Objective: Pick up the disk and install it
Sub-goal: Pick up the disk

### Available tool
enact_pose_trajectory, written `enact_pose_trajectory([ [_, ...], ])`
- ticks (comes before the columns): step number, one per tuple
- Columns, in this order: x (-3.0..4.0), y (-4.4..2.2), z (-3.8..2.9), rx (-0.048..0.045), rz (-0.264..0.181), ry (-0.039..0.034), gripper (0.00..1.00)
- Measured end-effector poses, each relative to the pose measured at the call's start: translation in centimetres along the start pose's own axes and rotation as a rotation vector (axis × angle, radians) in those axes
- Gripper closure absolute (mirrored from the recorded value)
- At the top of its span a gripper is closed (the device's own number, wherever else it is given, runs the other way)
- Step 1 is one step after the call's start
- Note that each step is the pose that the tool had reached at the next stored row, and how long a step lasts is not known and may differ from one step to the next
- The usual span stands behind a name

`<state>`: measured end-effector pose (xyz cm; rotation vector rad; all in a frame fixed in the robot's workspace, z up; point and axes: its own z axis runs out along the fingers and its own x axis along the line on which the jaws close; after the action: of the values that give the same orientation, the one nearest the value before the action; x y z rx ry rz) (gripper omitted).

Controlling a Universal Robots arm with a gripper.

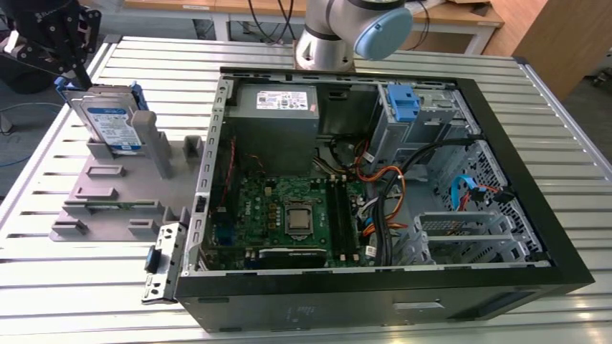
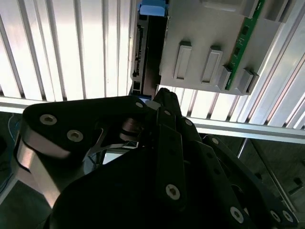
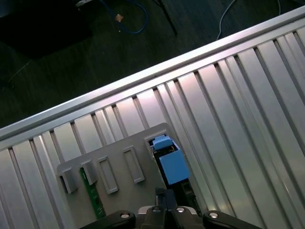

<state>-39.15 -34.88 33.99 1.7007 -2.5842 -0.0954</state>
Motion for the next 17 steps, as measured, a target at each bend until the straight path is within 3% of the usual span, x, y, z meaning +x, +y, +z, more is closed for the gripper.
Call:
enact_pose_trajectory([
  [5,0.0,0.0,0.0,0.0002,-0.011,0.0008,0.89],
  [11,0.0,0.0,0.0,0.001,-0.064,0.0045,0.89],
  [17,0.0,0.0,0.0,0.001,-0.067,0.0049,0.89],
])
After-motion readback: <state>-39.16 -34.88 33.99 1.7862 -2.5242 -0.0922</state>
